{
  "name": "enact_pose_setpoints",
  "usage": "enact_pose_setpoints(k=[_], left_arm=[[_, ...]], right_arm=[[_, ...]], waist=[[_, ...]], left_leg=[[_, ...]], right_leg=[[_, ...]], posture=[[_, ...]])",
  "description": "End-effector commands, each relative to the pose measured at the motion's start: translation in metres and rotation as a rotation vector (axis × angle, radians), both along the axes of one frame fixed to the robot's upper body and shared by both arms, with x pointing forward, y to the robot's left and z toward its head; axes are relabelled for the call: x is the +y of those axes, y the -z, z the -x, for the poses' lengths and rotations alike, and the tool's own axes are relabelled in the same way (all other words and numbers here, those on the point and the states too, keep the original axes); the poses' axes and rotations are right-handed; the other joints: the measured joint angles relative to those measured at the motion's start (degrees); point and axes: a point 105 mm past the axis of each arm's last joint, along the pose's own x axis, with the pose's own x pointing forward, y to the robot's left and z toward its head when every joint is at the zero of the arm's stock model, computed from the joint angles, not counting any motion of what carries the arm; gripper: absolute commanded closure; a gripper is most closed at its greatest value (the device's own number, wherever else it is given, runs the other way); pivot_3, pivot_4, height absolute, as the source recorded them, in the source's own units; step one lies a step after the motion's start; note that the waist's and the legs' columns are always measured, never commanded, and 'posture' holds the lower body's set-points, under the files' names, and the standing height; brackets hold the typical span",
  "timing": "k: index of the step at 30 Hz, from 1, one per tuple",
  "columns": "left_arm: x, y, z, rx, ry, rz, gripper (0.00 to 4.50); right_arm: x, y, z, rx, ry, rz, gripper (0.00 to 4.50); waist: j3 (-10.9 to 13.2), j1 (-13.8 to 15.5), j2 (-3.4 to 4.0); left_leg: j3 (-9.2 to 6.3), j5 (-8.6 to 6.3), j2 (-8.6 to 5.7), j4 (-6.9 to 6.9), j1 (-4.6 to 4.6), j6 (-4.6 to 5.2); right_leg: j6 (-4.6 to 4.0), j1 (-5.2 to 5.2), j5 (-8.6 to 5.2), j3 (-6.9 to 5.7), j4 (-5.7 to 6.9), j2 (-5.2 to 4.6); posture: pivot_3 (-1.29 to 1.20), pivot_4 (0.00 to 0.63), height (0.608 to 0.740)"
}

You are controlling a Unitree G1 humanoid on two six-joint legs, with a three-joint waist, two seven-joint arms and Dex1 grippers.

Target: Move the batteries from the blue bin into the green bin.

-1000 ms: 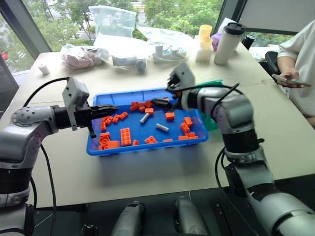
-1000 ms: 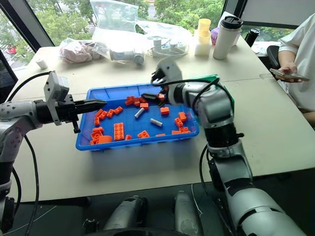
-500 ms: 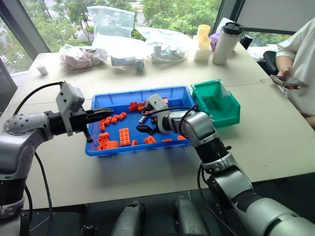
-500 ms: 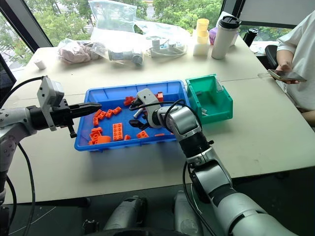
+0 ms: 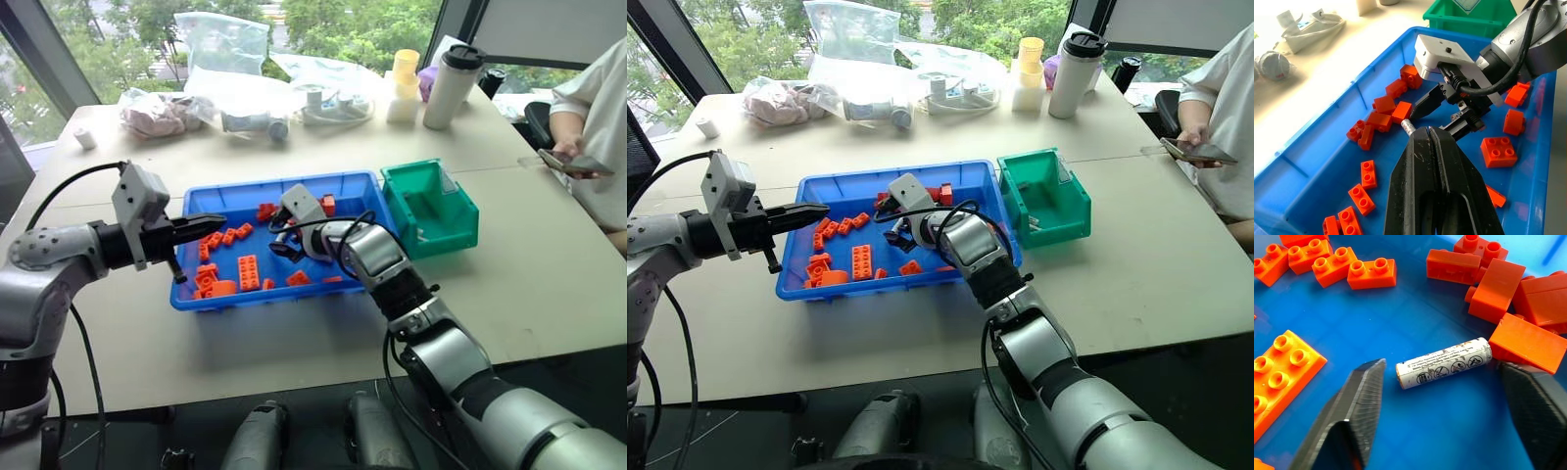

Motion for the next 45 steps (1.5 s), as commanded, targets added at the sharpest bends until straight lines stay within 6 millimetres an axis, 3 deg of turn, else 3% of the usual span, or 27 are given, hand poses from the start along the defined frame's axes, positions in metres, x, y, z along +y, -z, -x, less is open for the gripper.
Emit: enact_pose_setpoints(k=[1,4,5,11,18,20,23,29,32,37,38,45], left_arm=[[0.002,-0.014,0.003,-0.058,-0.004,0.006,4.5],[0.003,-0.014,0.003,-0.061,-0.009,0.005,4.5],[0.003,-0.014,0.004,-0.061,-0.009,0.005,4.5],[0.004,-0.014,0.002,-0.063,-0.015,0.008,4.5],[0.006,-0.016,-0.001,-0.067,-0.017,0.004,4.5],[0.004,-0.016,-0.001,-0.066,-0.012,0.004,4.5],[0.005,-0.017,-0.001,-0.066,-0.014,0.005,4.5],[0.009,-0.02,0.0,-0.073,-0.031,0.002,4.5],[0.011,-0.022,0.0,-0.078,-0.037,-0.001,4.5],[0.012,-0.023,0.001,-0.08,-0.045,-0.002,4.5],[0.012,-0.023,0.001,-0.08,-0.046,-0.002,4.5],[0.016,-0.033,-0.002,-0.095,-0.061,0.032,4.5]], right_arm=[[0.016,-0.006,0.004,-0.029,-0.033,-0.004,2.83],[0.021,-0.003,0.006,-0.042,-0.046,0.013,4.29],[0.019,-0.002,0.005,-0.052,-0.048,0.028,4.47],[0.001,-0.018,0.0,-0.065,-0.03,-0.001,4.47],[0.0,-0.04,-0.008,-0.153,-0.046,-0.026,4.47],[0.004,-0.04,-0.014,-0.058,0.011,-0.094,3.66],[0.011,-0.032,-0.016,0.051,0.053,-0.155,3.66],[0.019,-0.032,-0.022,0.024,0.064,-0.14,3.66],[0.024,-0.038,-0.024,-0.026,0.05,-0.135,2.75],[0.027,-0.043,-0.026,-0.01,0.073,-0.153,0.23],[0.03,-0.043,-0.025,-0.006,0.065,-0.159,0.04],[0.051,-0.028,-0.013,-0.051,-0.085,-0.093,0.04]], waist=[[0.0,0.0,0.0],[0.0,0.1,0.0],[0.0,0.1,0.0],[0.0,0.2,0.0],[0.0,-0.2,0.0],[0.0,-0.2,0.0],[0.0,-0.3,0.0],[0.0,-0.3,0.0],[0.0,-0.4,0.01],[0.0,-1.1,0.01],[0.0,-1.2,0.01],[0.0,-1.3,0.01]], left_leg=[[0.0,0.0,0.0,0.0,0.0,0.0],[0.0,0.0,0.0,0.01,0.0,0.0],[0.0,0.0,0.0,0.01,0.0,0.0],[-0.01,0.0,-0.03,0.04,0.0,0.0],[0.0,0.0,0.0,-0.01,0.0,0.0],[0.0,0.0,0.01,-0.03,0.0,0.0],[0.0,0.01,0.01,-0.02,0.0,-0.02],[0.0,0.01,-0.01,-0.02,-0.01,-0.02],[0.0,0.01,-0.01,-0.02,-0.01,-0.02],[-0.01,0.02,0.0,-0.05,-0.01,-0.03],[-0.02,0.02,0.0,-0.05,-0.01,-0.03],[-0.02,0.01,0.0,-0.08,-0.01,-0.03]], right_leg=[[0.0,-0.01,0.0,0.0,0.01,0.0],[0.0,0.0,0.0,0.0,0.0,0.0],[0.0,0.0,0.0,0.0,0.0,0.0],[0.0,0.04,0.0,-0.01,-0.01,0.0],[0.0,-0.01,0.0,0.0,0.01,0.01],[0.0,-0.04,0.0,0.0,0.03,0.01],[-0.02,-0.03,0.01,0.0,0.04,0.01],[-0.01,-0.02,0.01,0.0,0.02,-0.01],[-0.01,-0.02,0.01,0.0,0.03,-0.01],[-0.01,-0.04,0.01,0.0,0.03,-0.01],[-0.02,-0.04,0.01,0.0,0.04,0.0],[-0.01,-0.06,0.01,0.0,0.04,0.0]], posture=[[0.0,0.15,0.74],[0.0,0.15,0.74],[0.0,0.15,0.74],[0.0,0.15,0.74],[0.0,0.15,0.74],[0.0,0.15,0.74],[0.0,0.15,0.74],[0.0,0.15,0.74],[0.0,0.15,0.74],[0.0,0.15,0.74],[0.0,0.15,0.74],[0.0,0.15,0.74]])
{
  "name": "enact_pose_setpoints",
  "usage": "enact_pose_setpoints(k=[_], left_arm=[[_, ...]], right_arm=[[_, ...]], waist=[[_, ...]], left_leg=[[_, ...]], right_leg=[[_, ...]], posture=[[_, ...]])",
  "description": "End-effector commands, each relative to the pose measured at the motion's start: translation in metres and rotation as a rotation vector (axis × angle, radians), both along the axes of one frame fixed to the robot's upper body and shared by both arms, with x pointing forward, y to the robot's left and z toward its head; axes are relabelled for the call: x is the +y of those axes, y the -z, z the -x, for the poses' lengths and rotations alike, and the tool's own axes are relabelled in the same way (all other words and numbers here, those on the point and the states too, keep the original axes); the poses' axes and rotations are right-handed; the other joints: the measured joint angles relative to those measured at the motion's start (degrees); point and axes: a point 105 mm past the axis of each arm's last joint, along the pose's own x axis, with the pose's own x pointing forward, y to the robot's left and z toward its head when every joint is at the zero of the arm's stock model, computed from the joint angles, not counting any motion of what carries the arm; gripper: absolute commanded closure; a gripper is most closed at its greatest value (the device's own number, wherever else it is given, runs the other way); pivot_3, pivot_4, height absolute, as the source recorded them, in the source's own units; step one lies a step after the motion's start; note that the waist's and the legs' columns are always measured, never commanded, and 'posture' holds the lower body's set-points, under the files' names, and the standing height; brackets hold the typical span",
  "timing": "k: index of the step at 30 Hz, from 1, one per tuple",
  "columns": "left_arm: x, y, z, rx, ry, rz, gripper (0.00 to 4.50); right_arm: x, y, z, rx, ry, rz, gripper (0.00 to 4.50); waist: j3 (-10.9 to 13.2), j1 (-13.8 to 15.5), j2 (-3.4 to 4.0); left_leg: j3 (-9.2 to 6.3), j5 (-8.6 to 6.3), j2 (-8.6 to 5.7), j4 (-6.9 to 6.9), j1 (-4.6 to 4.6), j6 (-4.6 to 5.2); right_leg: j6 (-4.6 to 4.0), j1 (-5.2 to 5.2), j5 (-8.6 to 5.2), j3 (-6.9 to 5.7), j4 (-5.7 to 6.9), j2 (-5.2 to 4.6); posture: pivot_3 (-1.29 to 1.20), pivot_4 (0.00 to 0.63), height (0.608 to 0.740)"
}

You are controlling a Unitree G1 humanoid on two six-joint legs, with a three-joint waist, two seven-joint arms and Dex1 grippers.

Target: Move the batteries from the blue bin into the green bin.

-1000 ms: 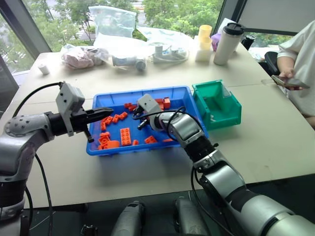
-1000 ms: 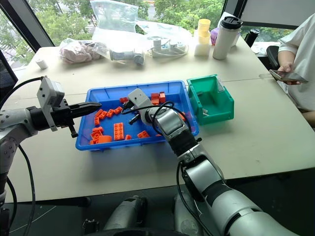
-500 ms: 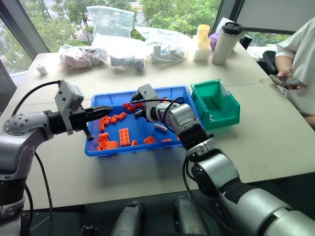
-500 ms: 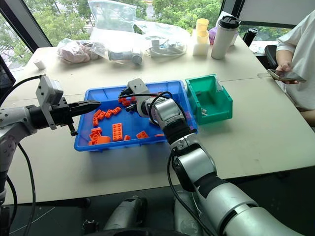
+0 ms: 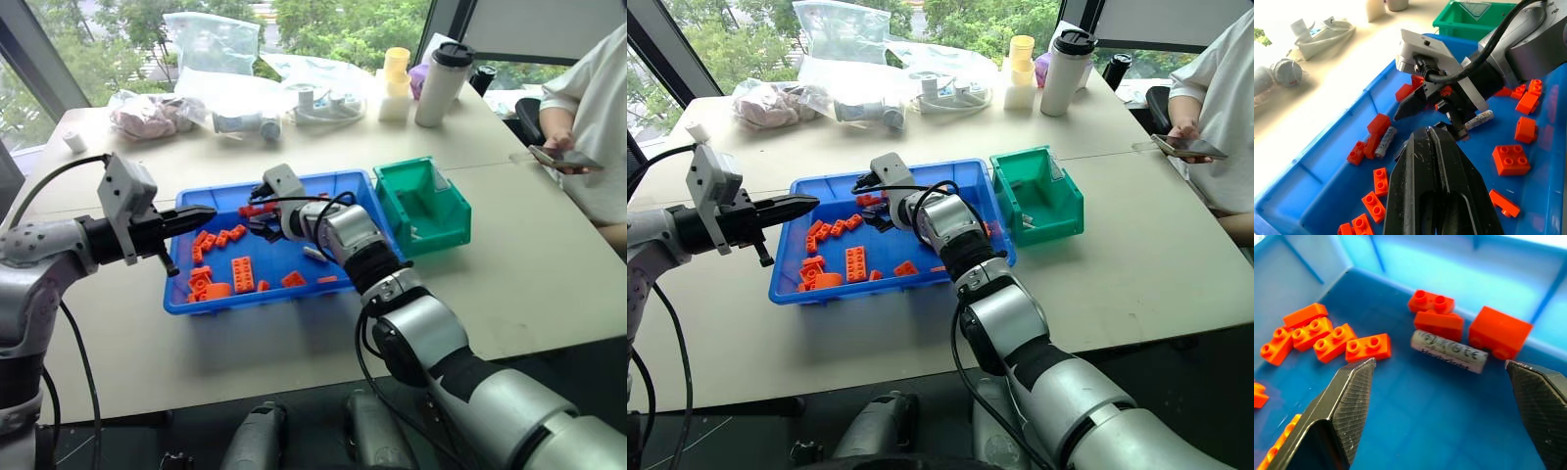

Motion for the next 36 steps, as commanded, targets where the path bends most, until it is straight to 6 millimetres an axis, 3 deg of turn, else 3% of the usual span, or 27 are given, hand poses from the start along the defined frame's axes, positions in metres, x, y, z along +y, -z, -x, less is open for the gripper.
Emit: enact_pose_setpoints(k=[1,11,22,31,36], left_arm=[[0.009,-0.027,0.0,-0.072,-0.026,0.038,4.5],[0.018,-0.035,0.001,-0.072,-0.039,0.019,4.5],[0.018,-0.035,0.005,-0.067,-0.043,0.011,4.5],[0.017,-0.036,0.005,-0.071,-0.046,0.009,4.5],[0.018,-0.036,0.007,-0.067,-0.054,0.007,4.5]], right_arm=[[0.019,-0.004,0.008,-0.061,-0.111,0.018,0.04],[0.018,0.003,0.001,-0.125,-0.142,0.065,0.04],[0.013,-0.023,-0.012,-0.207,-0.131,0.049,0.04],[0.026,-0.005,0.002,-0.122,-0.196,0.034,0.04],[0.023,0.005,0.004,-0.079,-0.201,0.021,0.04]], waist=[[0.0,0.0,0.0],[0.0,0.0,0.0],[0.0,0.0,0.0],[0.0,-0.1,0.01],[0.0,0.0,0.01]], left_leg=[[0.0,0.0,0.0,0.0,0.0,0.0],[0.0,0.05,-0.01,0.02,0.0,-0.09],[0.0,0.1,0.0,0.0,0.0,-0.19],[0.0,0.1,0.0,0.0,0.0,-0.19],[0.0,0.1,0.0,0.0,0.0,-0.19]], right_leg=[[0.0,-0.01,0.0,0.0,0.0,0.0],[0.0,0.02,0.0,0.0,0.0,0.05],[0.0,0.0,0.0,0.0,0.0,0.03],[0.0,0.0,0.0,0.0,0.0,0.02],[0.0,0.0,0.0,0.0,0.01,0.03]], posture=[[0.0,0.15,0.74],[0.0,0.15,0.74],[0.0,0.15,0.74],[0.0,0.15,0.74],[0.0,0.15,0.74]])
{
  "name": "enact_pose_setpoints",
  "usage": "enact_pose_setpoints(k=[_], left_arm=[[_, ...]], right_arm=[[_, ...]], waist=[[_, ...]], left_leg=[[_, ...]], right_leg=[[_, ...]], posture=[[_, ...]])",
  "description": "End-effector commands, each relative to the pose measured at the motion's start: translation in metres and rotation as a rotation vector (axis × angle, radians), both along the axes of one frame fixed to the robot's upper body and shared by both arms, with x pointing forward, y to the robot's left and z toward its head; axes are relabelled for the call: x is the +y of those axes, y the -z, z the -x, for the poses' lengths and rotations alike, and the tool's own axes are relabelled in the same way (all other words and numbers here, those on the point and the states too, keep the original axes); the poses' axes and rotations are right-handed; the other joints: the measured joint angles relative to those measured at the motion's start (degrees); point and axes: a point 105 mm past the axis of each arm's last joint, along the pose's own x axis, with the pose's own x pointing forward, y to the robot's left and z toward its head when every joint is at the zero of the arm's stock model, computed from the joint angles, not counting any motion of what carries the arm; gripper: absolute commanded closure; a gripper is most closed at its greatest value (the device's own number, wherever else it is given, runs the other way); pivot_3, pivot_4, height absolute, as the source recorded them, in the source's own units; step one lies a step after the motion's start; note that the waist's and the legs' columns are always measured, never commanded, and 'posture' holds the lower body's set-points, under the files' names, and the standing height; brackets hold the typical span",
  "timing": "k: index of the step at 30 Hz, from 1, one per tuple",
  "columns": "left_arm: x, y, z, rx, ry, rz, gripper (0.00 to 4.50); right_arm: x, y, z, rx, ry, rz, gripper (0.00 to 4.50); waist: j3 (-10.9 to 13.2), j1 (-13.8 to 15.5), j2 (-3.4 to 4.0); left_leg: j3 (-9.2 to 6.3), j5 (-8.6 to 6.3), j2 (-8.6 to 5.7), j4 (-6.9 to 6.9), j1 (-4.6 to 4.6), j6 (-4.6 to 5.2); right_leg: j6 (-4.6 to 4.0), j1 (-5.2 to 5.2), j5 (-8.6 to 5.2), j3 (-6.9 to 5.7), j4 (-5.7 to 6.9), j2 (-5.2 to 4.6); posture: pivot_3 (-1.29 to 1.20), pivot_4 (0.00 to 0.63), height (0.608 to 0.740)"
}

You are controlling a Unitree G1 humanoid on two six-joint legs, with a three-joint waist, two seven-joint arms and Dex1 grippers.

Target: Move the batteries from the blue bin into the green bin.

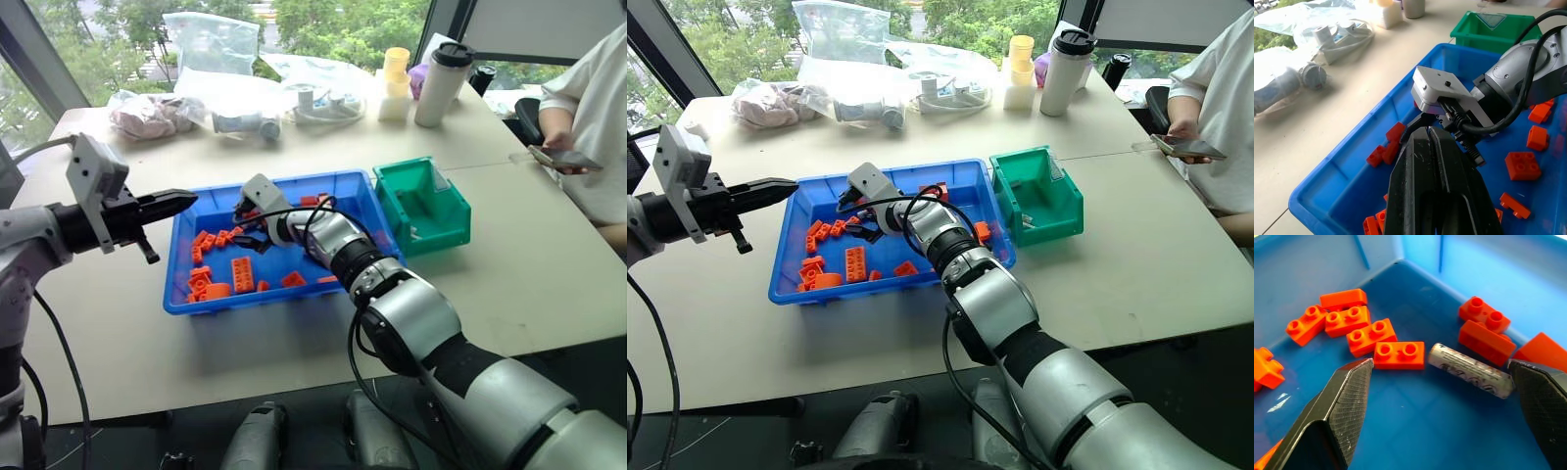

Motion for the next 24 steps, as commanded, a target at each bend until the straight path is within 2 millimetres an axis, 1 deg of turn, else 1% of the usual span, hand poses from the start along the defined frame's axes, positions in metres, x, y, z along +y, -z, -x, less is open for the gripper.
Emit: enact_pose_setpoints(k=[1,8,11,14,19,24], left_arm=[[0.001,-0.015,0.006,-0.056,0.0,-0.008,4.5],[0.001,-0.016,0.006,-0.059,-0.008,-0.007,4.5],[0.001,-0.016,0.005,-0.061,-0.011,-0.005,4.5],[0.0,-0.015,0.005,-0.063,-0.01,-0.002,4.5],[-0.001,-0.014,0.003,-0.066,-0.01,0.005,4.5],[-0.001,-0.014,0.004,-0.071,-0.017,0.009,4.5]], right_arm=[[0.006,-0.004,0.003,0.007,-0.019,-0.034,0.04],[0.001,0.002,0.004,0.028,-0.05,0.012,0.04],[-0.003,0.004,0.004,-0.002,-0.094,0.076,0.04],[-0.007,0.0,0.0,-0.079,-0.112,0.132,0.04],[-0.011,-0.011,-0.005,-0.119,-0.128,0.186,0.04],[-0.011,-0.015,-0.005,-0.129,-0.154,0.206,0.04]], waist=[[0.0,0.0,0.0],[0.0,0.0,0.0],[0.0,0.0,0.0],[0.0,0.0,0.0],[0.0,0.0,0.0],[0.0,-0.1,0.0]], left_leg=[[0.0,0.0,0.0,0.0,0.0,0.0],[0.0,0.0,0.0,0.01,0.01,-0.01],[0.0,0.0,0.0,0.01,0.01,0.0],[0.0,0.0,0.0,0.01,0.02,0.0],[0.0,0.03,0.0,0.03,0.01,-0.05],[0.0,0.03,0.0,0.01,0.01,-0.05]], right_leg=[[0.0,0.0,0.0,0.0,0.0,0.0],[0.0,0.02,0.0,0.0,0.0,0.0],[0.0,0.02,0.0,0.0,0.0,0.0],[0.0,0.02,0.0,0.0,0.01,0.0],[0.0,0.03,0.0,0.0,0.01,0.01],[0.0,0.01,0.0,0.0,0.01,0.0]], posture=[[0.0,0.15,0.74],[0.0,0.15,0.74],[0.0,0.15,0.74],[0.0,0.15,0.74],[0.0,0.15,0.74],[0.0,0.15,0.74]])
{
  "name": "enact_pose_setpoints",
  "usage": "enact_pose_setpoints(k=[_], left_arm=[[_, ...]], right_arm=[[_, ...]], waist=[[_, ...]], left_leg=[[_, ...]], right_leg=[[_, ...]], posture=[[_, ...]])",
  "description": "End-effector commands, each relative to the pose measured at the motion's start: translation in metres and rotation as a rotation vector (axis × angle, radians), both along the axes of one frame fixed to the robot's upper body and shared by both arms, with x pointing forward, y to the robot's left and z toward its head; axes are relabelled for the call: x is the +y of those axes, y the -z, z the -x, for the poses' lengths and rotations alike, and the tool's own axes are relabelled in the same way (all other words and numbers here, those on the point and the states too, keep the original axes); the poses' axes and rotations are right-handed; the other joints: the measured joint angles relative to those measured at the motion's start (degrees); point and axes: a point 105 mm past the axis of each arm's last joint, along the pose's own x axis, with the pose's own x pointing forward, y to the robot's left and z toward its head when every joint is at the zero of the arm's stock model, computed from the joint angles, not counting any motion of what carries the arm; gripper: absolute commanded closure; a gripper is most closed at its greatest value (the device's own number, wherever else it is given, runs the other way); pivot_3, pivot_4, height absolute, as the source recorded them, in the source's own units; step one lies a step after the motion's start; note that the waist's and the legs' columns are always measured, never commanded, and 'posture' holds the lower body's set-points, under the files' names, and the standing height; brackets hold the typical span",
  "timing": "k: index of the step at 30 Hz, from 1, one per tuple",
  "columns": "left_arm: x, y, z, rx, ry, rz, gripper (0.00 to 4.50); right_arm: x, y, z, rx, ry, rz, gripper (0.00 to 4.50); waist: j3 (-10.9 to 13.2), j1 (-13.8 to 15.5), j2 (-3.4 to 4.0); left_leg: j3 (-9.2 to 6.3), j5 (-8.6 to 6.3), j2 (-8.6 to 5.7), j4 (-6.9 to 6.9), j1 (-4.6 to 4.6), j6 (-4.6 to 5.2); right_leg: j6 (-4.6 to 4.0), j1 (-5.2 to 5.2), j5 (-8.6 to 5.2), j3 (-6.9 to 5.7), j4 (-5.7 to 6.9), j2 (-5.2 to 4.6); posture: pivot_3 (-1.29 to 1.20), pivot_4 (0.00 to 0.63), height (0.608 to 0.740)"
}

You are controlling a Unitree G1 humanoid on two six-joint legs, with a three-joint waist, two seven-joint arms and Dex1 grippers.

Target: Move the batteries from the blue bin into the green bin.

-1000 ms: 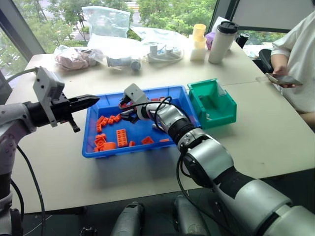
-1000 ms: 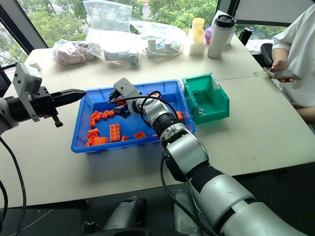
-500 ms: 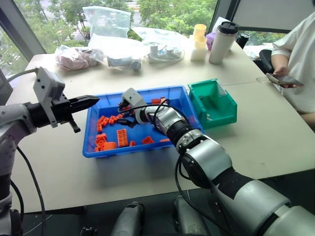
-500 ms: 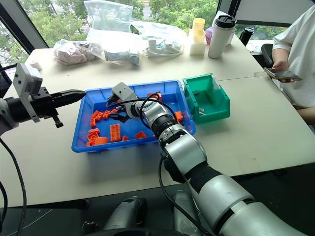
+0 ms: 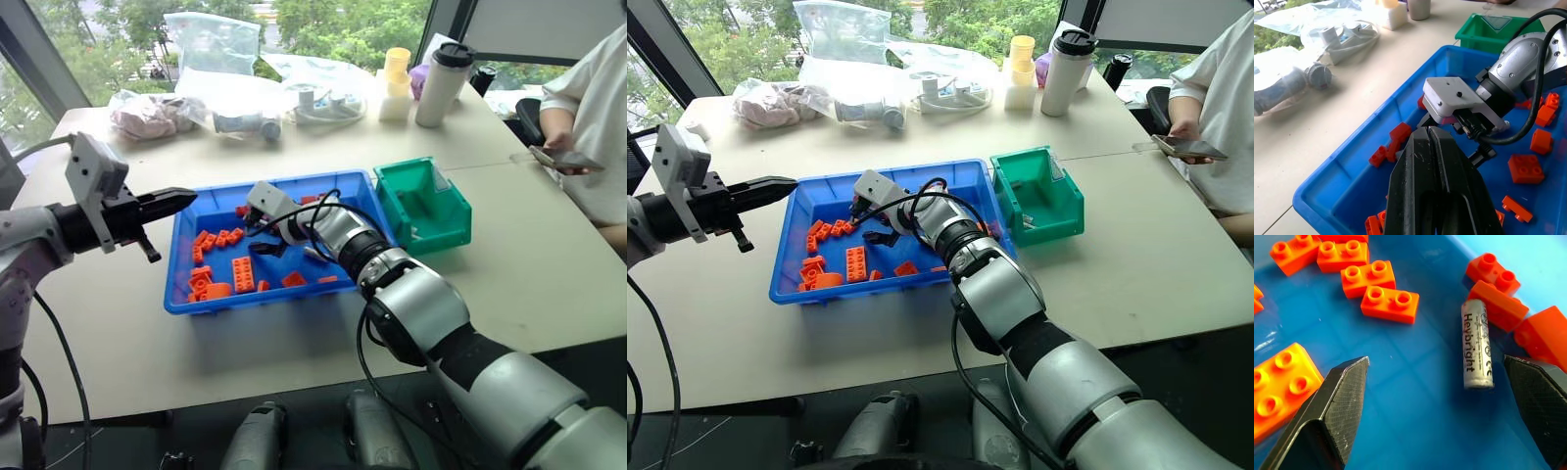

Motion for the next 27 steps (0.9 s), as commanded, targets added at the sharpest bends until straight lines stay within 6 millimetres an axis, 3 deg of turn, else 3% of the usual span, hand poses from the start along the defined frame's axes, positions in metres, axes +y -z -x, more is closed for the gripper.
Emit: enact_pose_setpoints(k=[1,5,7,14,15,21,27], left_arm=[[0.0,-0.011,0.004,-0.059,-0.001,0.0,4.5],[0.0,-0.01,0.005,-0.061,-0.006,0.007,4.5],[-0.001,-0.009,0.005,-0.061,-0.007,0.008,4.5],[-0.001,-0.008,0.005,-0.062,-0.012,0.009,4.5],[-0.001,-0.008,0.005,-0.063,-0.013,0.009,4.5],[-0.003,-0.006,0.001,-0.061,-0.002,0.019,4.5],[-0.007,-0.004,-0.006,-0.061,0.015,0.021,4.5]], right_arm=[[0.01,-0.018,0.0,-0.043,-0.036,-0.016,0.04],[0.016,-0.023,0.0,-0.027,0.002,-0.077,0.04],[0.018,-0.023,0.0,-0.028,0.013,-0.086,0.56],[0.017,-0.013,0.0,-0.001,0.064,-0.095,4.13],[0.016,-0.01,0.0,-0.001,0.064,-0.082,4.41],[-0.003,-0.011,-0.008,0.012,0.106,-0.075,4.41],[-0.006,-0.013,-0.009,0.042,0.109,-0.1,4.41]], waist=[[0.0,-0.1,0.0],[0.0,-0.1,0.0],[0.0,0.0,0.0],[0.0,0.0,0.0],[0.0,0.0,0.0],[0.0,0.1,0.0],[0.0,0.0,-0.01]], left_leg=[[0.0,0.0,0.01,0.0,0.0,0.0],[0.0,-0.01,0.01,-0.01,0.0,-0.03],[-0.01,-0.01,0.01,-0.01,0.0,-0.04],[0.0,-0.01,0.01,0.01,0.0,-0.04],[0.0,-0.01,0.0,0.02,0.0,-0.04],[-0.01,-0.01,0.0,0.03,0.0,-0.04],[-0.02,-0.02,0.01,0.06,0.0,-0.02]], right_leg=[[0.0,-0.01,0.0,0.0,0.0,0.0],[0.0,-0.02,0.0,0.01,0.0,-0.01],[0.0,-0.02,0.0,0.01,0.01,-0.01],[0.0,0.0,0.0,0.01,0.0,-0.01],[0.0,0.0,0.0,0.01,0.0,-0.01],[0.0,0.02,0.0,0.0,0.0,-0.01],[0.0,0.05,0.0,-0.01,0.0,0.0]], posture=[[0.0,0.15,0.74],[0.0,0.15,0.74],[0.0,0.15,0.74],[0.0,0.15,0.74],[0.0,0.15,0.74],[0.0,0.15,0.74],[0.0,0.15,0.74]])
